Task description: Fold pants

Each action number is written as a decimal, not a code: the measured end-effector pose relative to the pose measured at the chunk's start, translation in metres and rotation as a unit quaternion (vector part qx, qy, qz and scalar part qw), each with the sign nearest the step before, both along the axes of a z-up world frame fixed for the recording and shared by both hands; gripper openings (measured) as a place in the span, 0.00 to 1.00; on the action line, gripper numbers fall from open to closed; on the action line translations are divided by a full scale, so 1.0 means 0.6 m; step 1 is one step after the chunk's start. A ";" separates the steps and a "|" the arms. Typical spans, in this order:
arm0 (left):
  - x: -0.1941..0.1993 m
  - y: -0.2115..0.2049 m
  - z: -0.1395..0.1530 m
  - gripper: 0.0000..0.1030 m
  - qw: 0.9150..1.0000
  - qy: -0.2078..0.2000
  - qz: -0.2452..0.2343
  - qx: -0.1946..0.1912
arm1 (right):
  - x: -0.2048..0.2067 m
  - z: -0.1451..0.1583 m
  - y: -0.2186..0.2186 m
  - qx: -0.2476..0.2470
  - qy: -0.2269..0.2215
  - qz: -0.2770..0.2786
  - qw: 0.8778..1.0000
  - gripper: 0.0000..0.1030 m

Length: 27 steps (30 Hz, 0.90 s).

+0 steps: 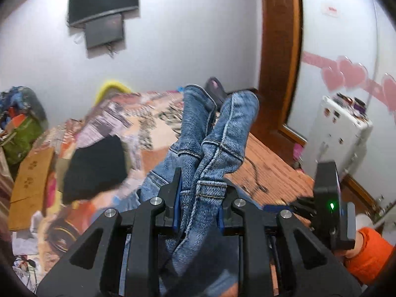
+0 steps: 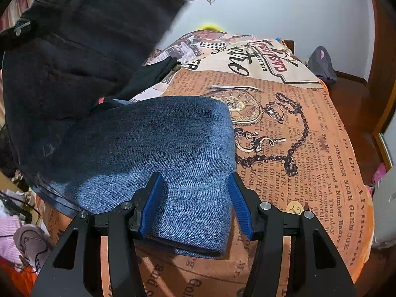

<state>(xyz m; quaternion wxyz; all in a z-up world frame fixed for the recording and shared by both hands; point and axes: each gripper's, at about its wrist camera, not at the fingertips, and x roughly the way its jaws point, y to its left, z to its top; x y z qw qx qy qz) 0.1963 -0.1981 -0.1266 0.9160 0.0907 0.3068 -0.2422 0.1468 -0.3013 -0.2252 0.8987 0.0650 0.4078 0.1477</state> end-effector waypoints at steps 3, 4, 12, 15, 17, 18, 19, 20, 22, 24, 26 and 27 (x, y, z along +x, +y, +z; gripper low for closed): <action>0.002 -0.024 -0.035 0.21 0.999 0.029 -0.017 0.010 | 0.000 -0.001 -0.002 0.003 0.000 0.000 1.000 0.51; 0.002 -0.030 -0.042 0.21 0.999 0.035 -0.020 0.014 | 0.001 -0.001 -0.002 0.004 0.000 0.000 1.000 0.51; -0.001 -0.067 -0.100 0.27 0.994 0.092 -0.038 0.049 | -0.014 0.010 -0.027 0.034 0.011 -0.011 0.999 0.51; -0.007 -0.073 -0.114 0.32 0.992 0.104 -0.042 0.063 | -0.025 0.015 -0.034 0.029 0.009 -0.018 0.999 0.51; -0.013 -0.074 -0.115 0.34 0.991 0.104 -0.041 0.070 | -0.031 0.017 -0.038 0.029 0.008 -0.022 0.999 0.51; -0.017 -0.075 -0.116 0.36 0.991 0.103 -0.041 0.074 | -0.034 0.018 -0.040 0.028 0.008 -0.024 0.999 0.51; -0.020 -0.075 -0.116 0.39 0.991 0.103 -0.042 0.076 | -0.036 0.019 -0.042 0.027 0.008 -0.025 0.999 0.51; -0.024 -0.075 -0.114 0.40 0.991 0.102 -0.043 0.076 | -0.040 0.020 -0.044 0.027 0.008 -0.028 0.999 0.51; -0.037 -0.074 -0.108 0.46 0.991 0.091 -0.048 0.080 | -0.048 0.021 -0.050 0.029 0.010 -0.034 0.999 0.51; -0.050 -0.067 -0.101 0.54 0.992 0.088 -0.053 0.074 | -0.053 0.023 -0.054 0.032 0.011 -0.037 0.999 0.51; -0.055 -0.055 -0.091 0.59 0.993 0.090 -0.051 0.056 | -0.053 0.023 -0.055 0.032 0.008 -0.038 0.999 0.51; -0.059 -0.044 -0.081 0.59 0.995 0.083 -0.042 0.048 | -0.057 0.025 -0.055 0.033 0.006 -0.037 0.999 0.51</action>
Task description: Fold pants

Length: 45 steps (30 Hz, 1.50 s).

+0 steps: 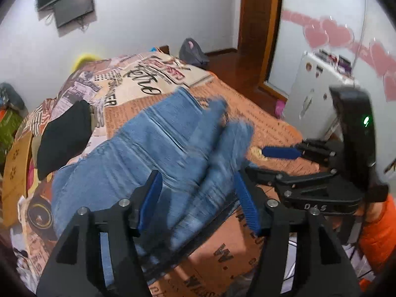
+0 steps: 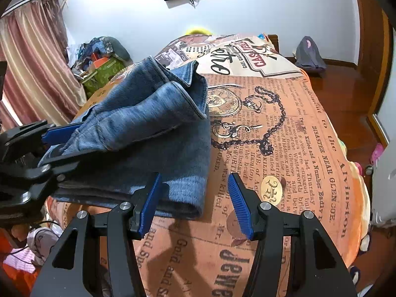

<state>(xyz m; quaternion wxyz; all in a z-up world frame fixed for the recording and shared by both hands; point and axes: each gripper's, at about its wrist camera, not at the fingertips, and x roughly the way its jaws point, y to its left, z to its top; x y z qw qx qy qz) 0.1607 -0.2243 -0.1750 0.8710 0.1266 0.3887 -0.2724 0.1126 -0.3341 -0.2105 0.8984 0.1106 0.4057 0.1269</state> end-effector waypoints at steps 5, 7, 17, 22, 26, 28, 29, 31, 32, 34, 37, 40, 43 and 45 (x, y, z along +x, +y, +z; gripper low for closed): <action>0.010 0.063 0.036 0.61 0.998 -0.026 0.058 -0.015 | -0.006 0.003 0.011 -0.001 -0.004 0.010 1.000 0.51; 0.031 0.103 0.046 0.63 0.995 -0.035 0.089 -0.008 | -0.007 0.004 0.021 -0.002 -0.005 0.018 1.000 0.51; 0.202 0.264 0.017 0.66 0.977 -0.051 0.198 0.064 | -0.017 0.002 0.051 -0.030 -0.011 0.025 0.999 0.57; 0.294 0.299 -0.060 0.66 0.975 0.004 0.203 0.092 | -0.020 0.000 0.045 -0.017 -0.005 0.016 1.000 0.57; 0.330 0.305 -0.126 0.66 0.971 0.037 0.206 0.116 | -0.001 -0.022 0.061 -0.060 0.014 0.022 0.998 0.58; 0.330 0.316 -0.143 0.66 0.974 0.049 0.200 0.098 | 0.008 -0.029 0.062 -0.059 0.021 0.028 0.998 0.60; 0.326 0.318 -0.146 0.66 0.975 0.050 0.198 0.090 | 0.016 -0.029 0.057 -0.050 0.022 0.027 0.998 0.60; 0.316 0.325 -0.147 0.66 0.977 0.052 0.187 0.084 | 0.029 -0.028 0.050 -0.040 0.025 0.027 0.999 0.60; 0.312 0.326 -0.147 0.66 0.978 0.052 0.184 0.086 | 0.039 -0.029 0.047 -0.036 0.028 0.028 0.999 0.60; 0.298 0.333 -0.146 0.64 0.980 0.053 0.171 0.092 | 0.060 -0.032 0.047 -0.041 0.032 0.033 0.998 0.60; 0.269 0.342 -0.146 0.64 0.981 0.056 0.156 0.102 | 0.097 -0.034 0.050 -0.068 0.022 0.039 0.997 0.60; 0.236 0.356 -0.145 0.62 0.980 0.067 0.161 0.096 | 0.147 -0.036 0.048 -0.074 0.018 0.046 0.996 0.60; 0.196 0.364 -0.139 0.61 0.980 0.082 0.164 0.078 | 0.196 -0.030 0.043 -0.071 0.006 0.040 0.997 0.60; 0.172 0.358 -0.132 0.61 0.981 0.078 0.159 0.074 | 0.225 -0.026 0.036 -0.067 0.009 0.024 0.997 0.60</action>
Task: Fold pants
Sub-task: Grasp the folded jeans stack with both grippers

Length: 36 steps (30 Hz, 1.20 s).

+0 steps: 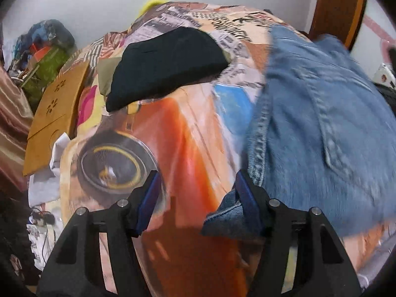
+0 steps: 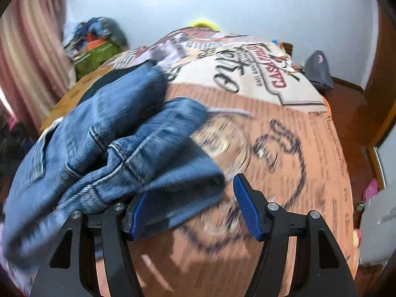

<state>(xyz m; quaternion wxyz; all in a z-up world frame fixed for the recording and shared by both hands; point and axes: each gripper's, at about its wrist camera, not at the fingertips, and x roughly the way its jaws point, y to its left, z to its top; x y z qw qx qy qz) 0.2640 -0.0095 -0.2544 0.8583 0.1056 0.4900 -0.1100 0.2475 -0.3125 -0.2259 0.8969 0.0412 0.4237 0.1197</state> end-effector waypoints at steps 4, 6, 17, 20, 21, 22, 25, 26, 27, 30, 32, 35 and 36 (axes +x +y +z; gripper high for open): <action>-0.049 -0.028 0.017 0.60 1.000 -0.010 -0.017 -0.018 | 0.001 0.017 -0.010 0.015 -0.007 -0.010 1.000 0.59; -0.065 -0.047 0.024 0.59 0.999 -0.013 -0.027 -0.030 | -0.020 0.035 -0.016 0.012 -0.021 -0.012 1.000 0.60; -0.081 -0.118 0.083 0.58 0.996 -0.081 -0.032 -0.006 | -0.103 0.092 -0.028 -0.002 -0.051 -0.001 0.999 0.60; -0.043 -0.113 0.103 0.58 0.995 -0.094 -0.016 -0.012 | -0.097 0.097 -0.022 -0.008 -0.059 0.006 0.998 0.59; -0.027 -0.115 0.108 0.58 0.995 -0.098 -0.015 -0.012 | -0.092 0.097 -0.021 -0.009 -0.061 0.007 0.998 0.60; -0.006 -0.121 0.114 0.58 0.994 -0.103 -0.015 -0.013 | -0.086 0.097 -0.018 -0.010 -0.062 0.009 0.998 0.60; 0.044 -0.140 0.119 0.58 0.993 -0.112 -0.025 -0.019 | -0.049 0.094 -0.007 -0.015 -0.071 0.015 0.997 0.59; 0.061 -0.146 0.118 0.58 0.993 -0.112 -0.028 -0.021 | -0.036 0.093 -0.004 -0.014 -0.074 0.019 0.997 0.59; 0.088 -0.157 0.114 0.58 0.993 -0.107 -0.029 -0.026 | -0.024 0.092 -0.001 -0.011 -0.075 0.022 0.997 0.59; 0.145 -0.182 0.097 0.58 0.995 -0.085 -0.040 -0.043 | 0.022 0.083 0.013 0.005 -0.065 0.043 0.997 0.51; 0.170 -0.196 0.083 0.58 0.995 -0.081 -0.044 -0.035 | 0.048 0.076 0.024 0.007 -0.059 0.058 0.997 0.44; 0.212 -0.204 0.044 0.59 0.997 -0.054 -0.045 -0.035 | 0.093 0.056 0.043 0.000 -0.042 0.081 0.996 0.36; 0.217 -0.203 0.037 0.59 0.997 -0.048 -0.044 -0.038 | 0.100 0.048 0.046 -0.002 -0.035 0.086 0.996 0.35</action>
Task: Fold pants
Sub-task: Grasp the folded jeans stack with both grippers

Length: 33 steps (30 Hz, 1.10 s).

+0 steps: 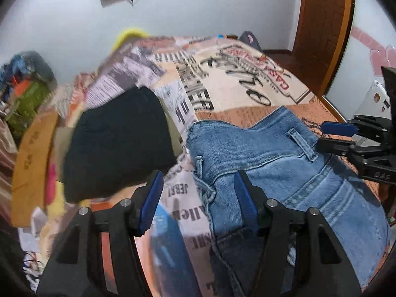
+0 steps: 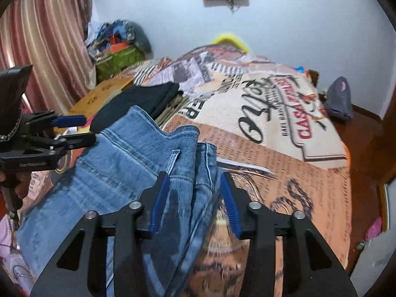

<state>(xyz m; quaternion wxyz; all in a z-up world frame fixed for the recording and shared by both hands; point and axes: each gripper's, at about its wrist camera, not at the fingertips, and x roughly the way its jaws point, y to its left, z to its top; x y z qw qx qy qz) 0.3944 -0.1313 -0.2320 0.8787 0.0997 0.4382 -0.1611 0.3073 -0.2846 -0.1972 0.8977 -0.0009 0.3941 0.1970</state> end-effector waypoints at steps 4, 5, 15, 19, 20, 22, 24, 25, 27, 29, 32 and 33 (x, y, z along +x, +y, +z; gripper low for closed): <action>0.012 0.003 -0.035 0.64 1.000 0.003 0.007 0.001 | 0.031 -0.044 0.001 -0.013 0.027 0.007 1.000 0.35; 0.012 0.004 -0.039 0.64 1.000 0.004 0.007 0.001 | 0.036 -0.057 -0.003 -0.008 0.035 0.006 0.999 0.34; -0.040 0.034 0.038 0.64 1.000 -0.022 0.005 -0.010 | 0.002 -0.009 -0.033 -0.016 0.039 -0.009 0.999 0.40; -0.089 0.054 0.079 0.68 0.999 -0.034 0.007 -0.039 | -0.038 0.033 -0.047 -0.025 0.019 -0.019 0.999 0.44; -0.098 0.057 0.084 0.69 0.998 -0.035 0.007 -0.044 | -0.048 0.042 -0.049 -0.026 0.013 -0.021 0.999 0.46; -0.120 0.062 0.093 0.72 0.998 -0.037 0.007 -0.053 | -0.069 0.058 -0.051 -0.024 0.003 -0.022 0.999 0.49; -0.141 0.064 0.095 0.76 0.998 -0.032 0.007 -0.057 | -0.088 0.069 -0.048 -0.017 0.002 -0.017 1.000 0.50; -0.148 0.064 0.095 0.76 0.998 -0.027 0.006 -0.061 | -0.099 0.072 -0.046 -0.012 0.003 -0.015 1.000 0.52; -0.162 0.064 0.088 0.77 0.997 -0.003 -0.002 -0.080 | -0.111 0.072 -0.041 -0.005 0.007 -0.012 1.000 0.56; -0.167 0.063 0.077 0.77 0.995 0.026 -0.005 -0.097 | -0.122 0.065 -0.035 0.001 0.016 -0.008 1.000 0.57; -0.167 0.062 0.052 0.77 0.988 0.079 -0.006 -0.133 | -0.129 0.048 -0.026 0.011 0.038 -0.003 0.999 0.59; -0.166 0.061 0.044 0.77 0.986 0.091 -0.004 -0.140 | -0.129 0.037 -0.022 0.018 0.052 0.001 0.999 0.59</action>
